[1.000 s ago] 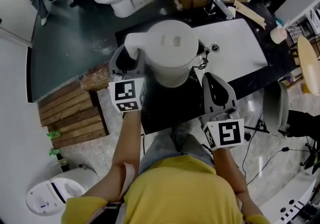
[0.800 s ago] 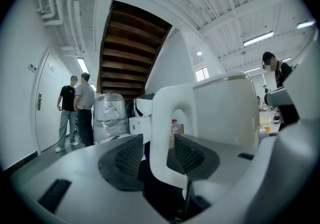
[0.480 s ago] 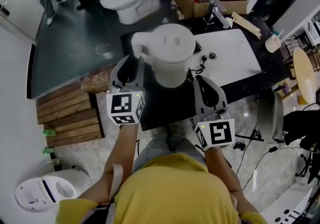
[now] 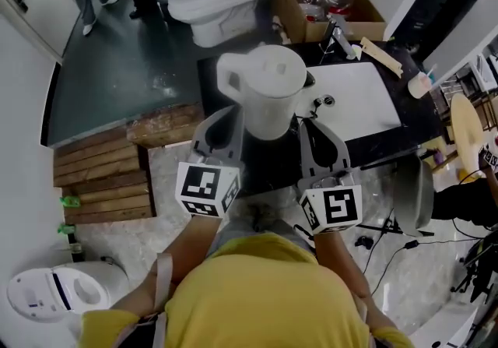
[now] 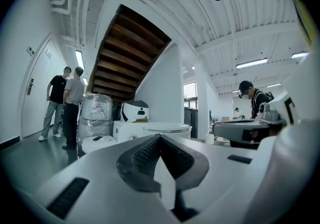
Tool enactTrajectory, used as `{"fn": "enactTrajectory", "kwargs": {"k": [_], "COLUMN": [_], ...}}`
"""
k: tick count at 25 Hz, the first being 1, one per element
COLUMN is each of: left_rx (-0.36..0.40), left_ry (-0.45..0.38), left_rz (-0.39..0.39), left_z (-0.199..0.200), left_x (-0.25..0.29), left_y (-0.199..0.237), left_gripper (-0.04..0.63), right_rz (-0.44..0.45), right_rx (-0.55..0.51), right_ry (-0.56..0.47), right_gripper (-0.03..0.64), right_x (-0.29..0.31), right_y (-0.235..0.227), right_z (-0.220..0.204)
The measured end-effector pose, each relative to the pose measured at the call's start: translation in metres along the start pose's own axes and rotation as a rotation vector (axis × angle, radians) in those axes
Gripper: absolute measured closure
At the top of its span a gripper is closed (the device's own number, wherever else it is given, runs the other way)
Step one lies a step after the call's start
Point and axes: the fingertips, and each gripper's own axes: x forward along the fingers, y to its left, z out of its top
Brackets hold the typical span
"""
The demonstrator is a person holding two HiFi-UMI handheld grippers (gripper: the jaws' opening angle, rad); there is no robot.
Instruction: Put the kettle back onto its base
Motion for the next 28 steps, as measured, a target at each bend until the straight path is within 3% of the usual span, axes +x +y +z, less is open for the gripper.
{"fn": "enactTrajectory", "kwargs": {"k": [6, 12, 28], "left_rx": [-0.017, 0.012, 0.007], "left_ry": [0.006, 0.001, 0.011], "left_rz": [-0.056, -0.087, -0.178], "left_z": [0.013, 0.02, 0.001], "left_x": [-0.023, -0.044, -0.065], "left_y": [-0.025, -0.039, -0.045], "left_gripper": [0.588, 0.588, 0.587], "right_rz": [0.042, 0.074, 0.029], "right_rx": [0.015, 0.018, 0.004], "right_ry": [-0.01, -0.008, -0.001], "right_gripper": [0.601, 0.601, 0.601], "right_x": [-0.008, -0.021, -0.034], "right_y": [0.017, 0.039, 0.074], "right_z": [0.016, 0.027, 0.012]}}
